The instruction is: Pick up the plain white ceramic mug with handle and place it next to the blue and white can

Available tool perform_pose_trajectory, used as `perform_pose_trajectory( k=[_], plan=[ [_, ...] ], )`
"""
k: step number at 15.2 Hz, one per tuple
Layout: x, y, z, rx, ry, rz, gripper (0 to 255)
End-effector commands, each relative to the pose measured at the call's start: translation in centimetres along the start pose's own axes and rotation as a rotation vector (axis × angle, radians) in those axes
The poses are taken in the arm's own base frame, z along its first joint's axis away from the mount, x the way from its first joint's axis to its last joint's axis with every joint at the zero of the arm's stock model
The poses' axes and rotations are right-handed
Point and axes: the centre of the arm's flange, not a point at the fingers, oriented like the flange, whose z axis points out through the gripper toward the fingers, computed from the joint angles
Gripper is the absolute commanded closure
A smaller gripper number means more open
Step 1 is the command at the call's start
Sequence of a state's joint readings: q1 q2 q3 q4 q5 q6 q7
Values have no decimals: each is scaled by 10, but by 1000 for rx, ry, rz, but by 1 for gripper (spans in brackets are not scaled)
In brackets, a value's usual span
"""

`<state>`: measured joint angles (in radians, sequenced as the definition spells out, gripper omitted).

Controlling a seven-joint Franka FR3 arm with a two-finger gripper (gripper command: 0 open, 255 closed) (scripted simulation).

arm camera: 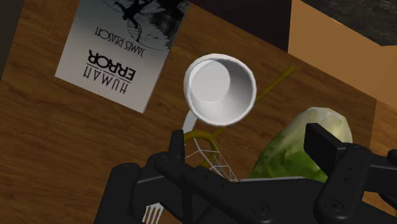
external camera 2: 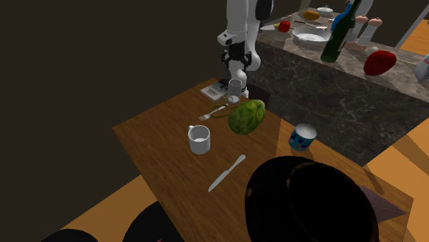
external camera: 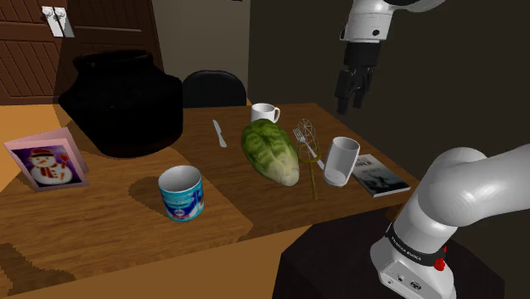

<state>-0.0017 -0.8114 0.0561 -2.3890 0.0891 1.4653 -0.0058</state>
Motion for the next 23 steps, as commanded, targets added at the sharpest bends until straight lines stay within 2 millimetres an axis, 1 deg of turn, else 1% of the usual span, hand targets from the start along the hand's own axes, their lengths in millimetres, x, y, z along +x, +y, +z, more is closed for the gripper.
perform_pose_trajectory(
  k=[1,23],
  plan=[
    [0,0,0,0,0,0,0],
    [277,10,62,-46,37,12,0]
  ],
)
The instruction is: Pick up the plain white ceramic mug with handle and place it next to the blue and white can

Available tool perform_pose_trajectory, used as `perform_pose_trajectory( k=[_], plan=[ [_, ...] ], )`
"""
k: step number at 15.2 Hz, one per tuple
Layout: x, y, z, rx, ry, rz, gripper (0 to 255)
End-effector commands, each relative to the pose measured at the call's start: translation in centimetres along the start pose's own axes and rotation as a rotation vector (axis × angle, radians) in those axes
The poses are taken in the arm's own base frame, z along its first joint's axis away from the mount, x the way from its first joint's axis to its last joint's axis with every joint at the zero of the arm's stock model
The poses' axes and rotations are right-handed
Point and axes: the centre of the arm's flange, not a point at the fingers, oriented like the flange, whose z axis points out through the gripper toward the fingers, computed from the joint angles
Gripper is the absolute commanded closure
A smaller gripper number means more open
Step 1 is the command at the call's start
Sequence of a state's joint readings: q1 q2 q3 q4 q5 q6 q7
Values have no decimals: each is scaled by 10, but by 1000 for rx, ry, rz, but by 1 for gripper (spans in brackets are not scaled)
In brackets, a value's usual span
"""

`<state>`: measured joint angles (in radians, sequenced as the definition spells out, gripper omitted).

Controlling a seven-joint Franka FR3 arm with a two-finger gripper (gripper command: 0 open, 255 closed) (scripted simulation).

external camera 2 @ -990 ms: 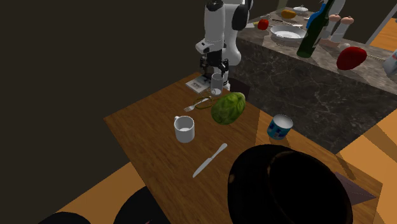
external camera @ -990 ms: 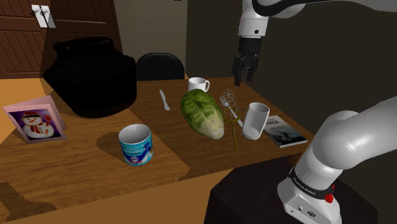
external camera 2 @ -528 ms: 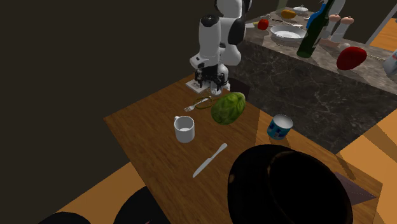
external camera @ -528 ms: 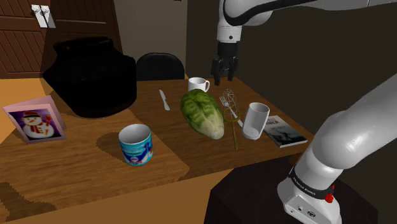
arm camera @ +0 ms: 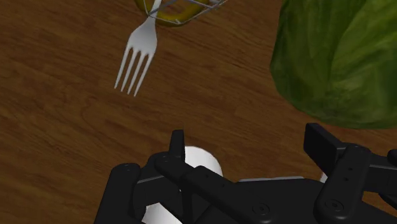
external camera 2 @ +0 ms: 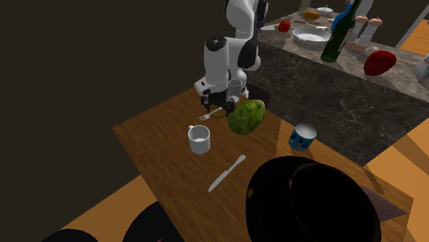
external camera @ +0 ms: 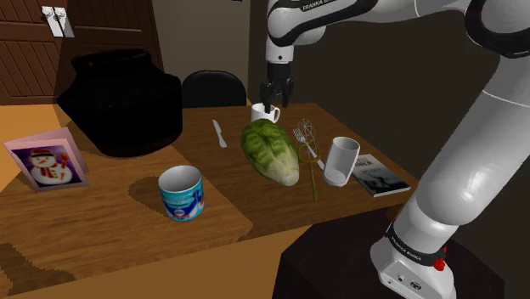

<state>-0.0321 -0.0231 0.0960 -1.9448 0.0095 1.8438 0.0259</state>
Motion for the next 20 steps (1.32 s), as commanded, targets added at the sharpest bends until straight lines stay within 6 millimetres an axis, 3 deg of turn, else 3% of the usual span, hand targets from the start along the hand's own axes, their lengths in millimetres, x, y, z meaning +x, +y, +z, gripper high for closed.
perform_pose_trajectory(
  k=[1,8,16,20],
  plan=[
    [26,0,4,-4,4,1,0],
    [114,2,25,-19,16,5,0],
    [115,3,65,-19,16,5,0],
    [115,3,65,-19,16,5,0]
  ],
)
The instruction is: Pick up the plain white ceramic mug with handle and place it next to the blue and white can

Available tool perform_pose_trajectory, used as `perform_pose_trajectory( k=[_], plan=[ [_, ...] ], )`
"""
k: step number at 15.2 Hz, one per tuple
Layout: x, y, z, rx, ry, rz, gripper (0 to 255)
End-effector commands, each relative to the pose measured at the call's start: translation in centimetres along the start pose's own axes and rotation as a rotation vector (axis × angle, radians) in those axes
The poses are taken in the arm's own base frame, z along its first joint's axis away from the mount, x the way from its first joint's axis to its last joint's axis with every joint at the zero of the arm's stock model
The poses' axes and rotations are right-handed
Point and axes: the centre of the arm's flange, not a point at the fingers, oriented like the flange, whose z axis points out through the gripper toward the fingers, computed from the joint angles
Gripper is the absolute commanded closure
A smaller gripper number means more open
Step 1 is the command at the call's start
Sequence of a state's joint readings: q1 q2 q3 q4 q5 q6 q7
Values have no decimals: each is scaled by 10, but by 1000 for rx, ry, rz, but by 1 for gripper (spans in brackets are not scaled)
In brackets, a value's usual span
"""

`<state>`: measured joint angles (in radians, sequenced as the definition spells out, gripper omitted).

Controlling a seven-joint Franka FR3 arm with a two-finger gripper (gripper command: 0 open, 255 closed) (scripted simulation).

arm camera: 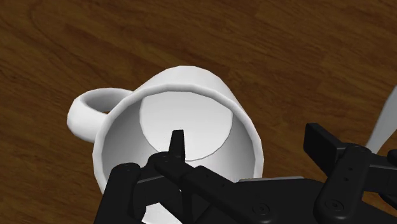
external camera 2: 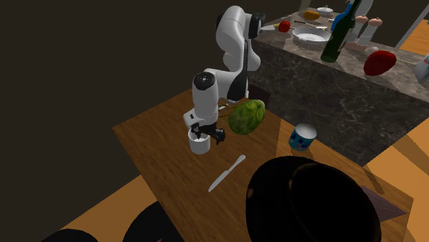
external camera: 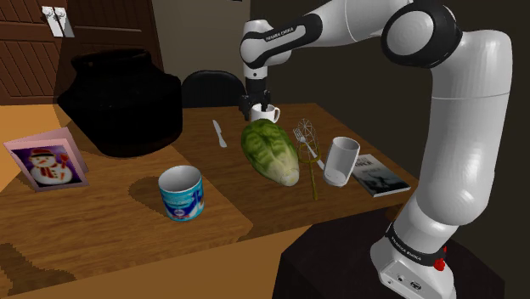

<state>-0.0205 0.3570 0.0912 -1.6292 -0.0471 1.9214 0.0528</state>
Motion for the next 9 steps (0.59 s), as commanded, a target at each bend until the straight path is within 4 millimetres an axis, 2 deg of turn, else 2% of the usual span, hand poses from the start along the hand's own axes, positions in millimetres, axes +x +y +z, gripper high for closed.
perform_pose_trajectory(
  k=[1,4,5,9],
  plan=[
    [0,0,0,0,0,0,0],
    [0,0,0,0,0,0,0],
    [0,0,0,0,0,0,255],
    [0,0,0,0,0,0,255]
  ],
)
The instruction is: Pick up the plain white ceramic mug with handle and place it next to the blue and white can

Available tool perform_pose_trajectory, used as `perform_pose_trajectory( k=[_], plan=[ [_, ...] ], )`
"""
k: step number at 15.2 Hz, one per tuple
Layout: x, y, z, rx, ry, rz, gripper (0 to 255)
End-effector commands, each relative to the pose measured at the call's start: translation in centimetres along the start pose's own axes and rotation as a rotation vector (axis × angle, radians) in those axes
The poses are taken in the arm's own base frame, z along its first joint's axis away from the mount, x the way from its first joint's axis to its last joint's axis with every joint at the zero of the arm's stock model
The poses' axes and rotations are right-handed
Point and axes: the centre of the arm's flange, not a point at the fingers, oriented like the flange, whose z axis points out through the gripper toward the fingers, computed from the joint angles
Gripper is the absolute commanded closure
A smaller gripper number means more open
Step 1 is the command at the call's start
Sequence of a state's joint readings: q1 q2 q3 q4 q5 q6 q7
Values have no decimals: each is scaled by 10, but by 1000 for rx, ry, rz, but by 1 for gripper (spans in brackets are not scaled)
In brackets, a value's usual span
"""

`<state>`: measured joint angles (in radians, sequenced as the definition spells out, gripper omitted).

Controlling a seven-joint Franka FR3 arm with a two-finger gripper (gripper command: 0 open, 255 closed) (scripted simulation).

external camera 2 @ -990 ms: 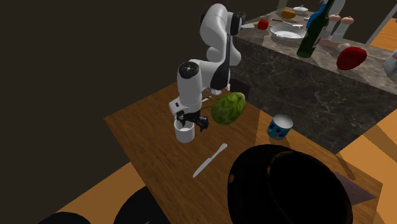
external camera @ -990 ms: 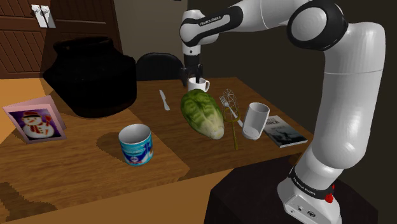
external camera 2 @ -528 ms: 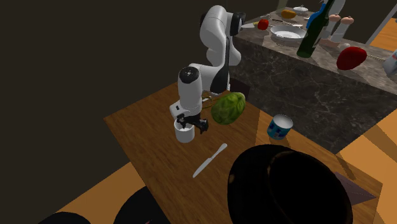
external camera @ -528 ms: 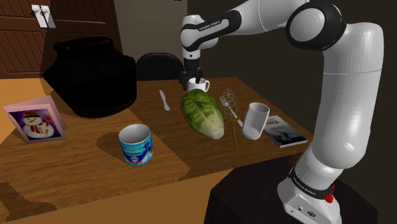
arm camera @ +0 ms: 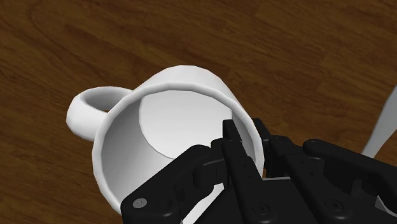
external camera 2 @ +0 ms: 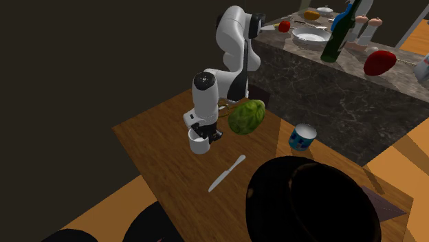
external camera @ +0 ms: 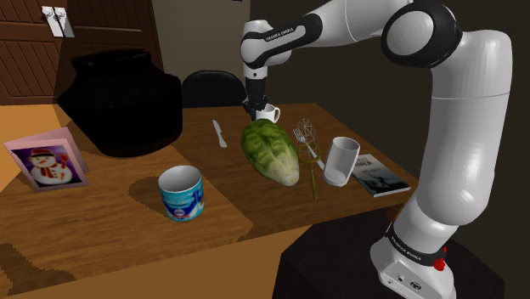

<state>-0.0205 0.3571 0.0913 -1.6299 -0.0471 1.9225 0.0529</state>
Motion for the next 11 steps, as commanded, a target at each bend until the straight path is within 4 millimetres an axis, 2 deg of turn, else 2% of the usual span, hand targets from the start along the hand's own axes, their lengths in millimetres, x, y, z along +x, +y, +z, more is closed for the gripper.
perform_pose_trajectory(
  k=[1,5,11],
  plan=[
    [0,0,0,0,0,0,255],
    [0,0,0,0,0,0,255],
    [-2,1,-32,0,0,0,255]
  ],
)
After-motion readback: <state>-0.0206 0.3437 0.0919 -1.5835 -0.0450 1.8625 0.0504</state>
